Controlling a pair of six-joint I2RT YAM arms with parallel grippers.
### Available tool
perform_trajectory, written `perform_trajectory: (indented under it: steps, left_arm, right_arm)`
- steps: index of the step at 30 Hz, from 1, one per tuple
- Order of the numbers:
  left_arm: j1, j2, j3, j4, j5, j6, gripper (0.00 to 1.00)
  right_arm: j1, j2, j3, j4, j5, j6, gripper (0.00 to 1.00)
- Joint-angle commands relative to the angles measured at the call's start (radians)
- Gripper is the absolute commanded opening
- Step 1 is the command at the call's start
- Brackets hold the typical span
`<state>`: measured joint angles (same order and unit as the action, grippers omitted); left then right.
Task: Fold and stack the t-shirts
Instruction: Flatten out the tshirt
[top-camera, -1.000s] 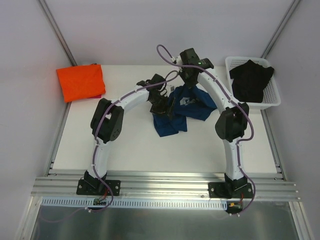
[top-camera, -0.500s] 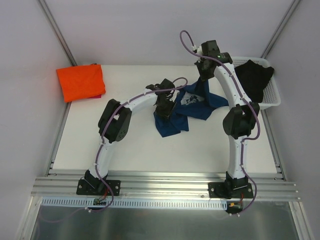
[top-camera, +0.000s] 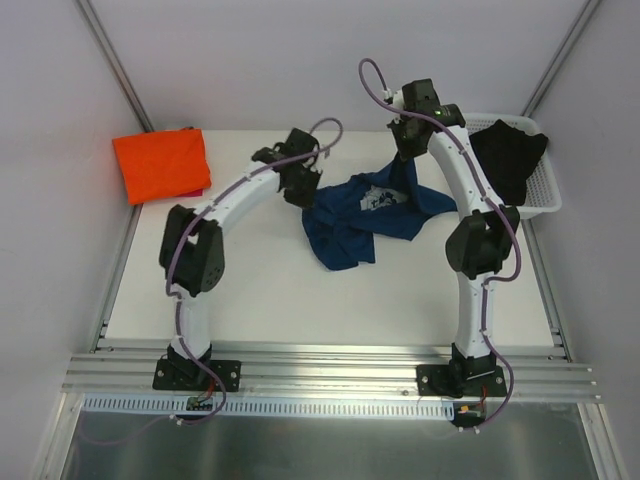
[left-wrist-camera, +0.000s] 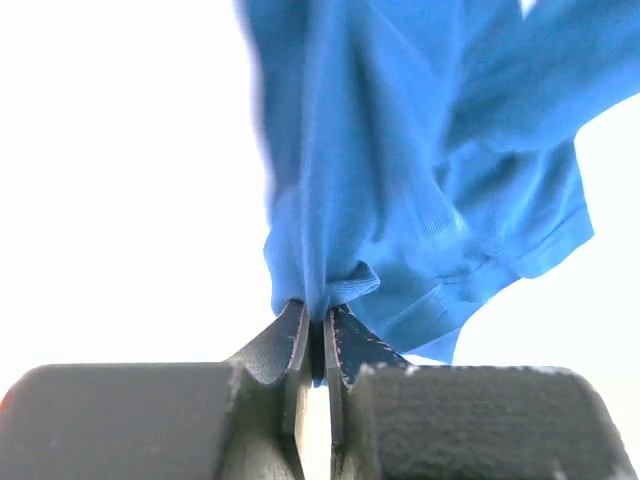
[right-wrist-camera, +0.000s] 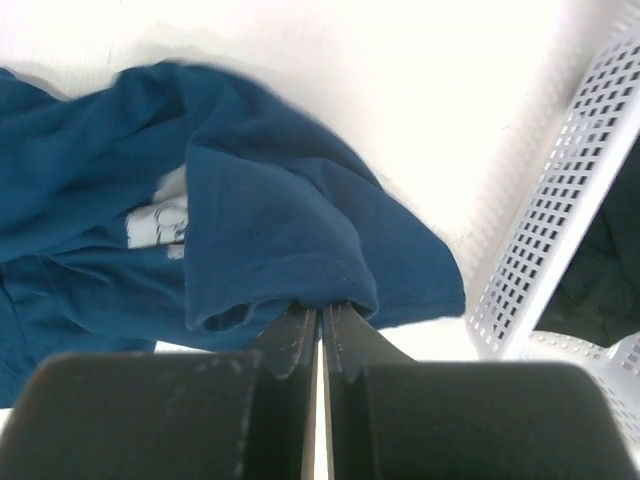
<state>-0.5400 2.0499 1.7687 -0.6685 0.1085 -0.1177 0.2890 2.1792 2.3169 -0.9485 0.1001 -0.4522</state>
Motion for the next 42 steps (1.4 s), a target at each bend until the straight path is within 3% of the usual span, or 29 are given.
perform_trajectory:
  steps: [1, 4, 12, 21, 31, 36, 42]
  left_arm:
    - [0.118, -0.247, 0.037, -0.008, -0.062, 0.038, 0.00]
    - [0.172, -0.327, 0.047, -0.009, -0.058, 0.071, 0.00]
    - [0.178, -0.448, -0.011, -0.023, -0.007, 0.101, 0.02]
    - [0.201, -0.608, -0.089, -0.080, 0.025, 0.108, 0.02]
    - [0.235, -0.752, -0.156, -0.204, 0.218, 0.122, 0.03]
    - [0.252, -0.696, -0.143, -0.203, 0.191, 0.119, 0.06]
    - [0.325, -0.411, -0.062, -0.200, 0.254, 0.121, 0.04]
  right_arm:
    - [-0.016, -0.124, 0.041, -0.006, 0.003, 0.012, 0.00]
    - [-0.016, -0.168, 0.039, -0.006, -0.017, 0.027, 0.00]
    - [0.007, -0.309, -0.011, -0.019, -0.091, 0.082, 0.00]
    - [-0.001, -0.613, -0.304, -0.049, -0.187, 0.139, 0.00]
    - [-0.066, -0.837, -0.544, -0.088, -0.344, 0.211, 0.00]
    - [-0.123, -0.813, -0.536, -0.062, -0.378, 0.225, 0.01]
    - [-0.160, -0.600, -0.450, -0.070, -0.405, 0.251, 0.01]
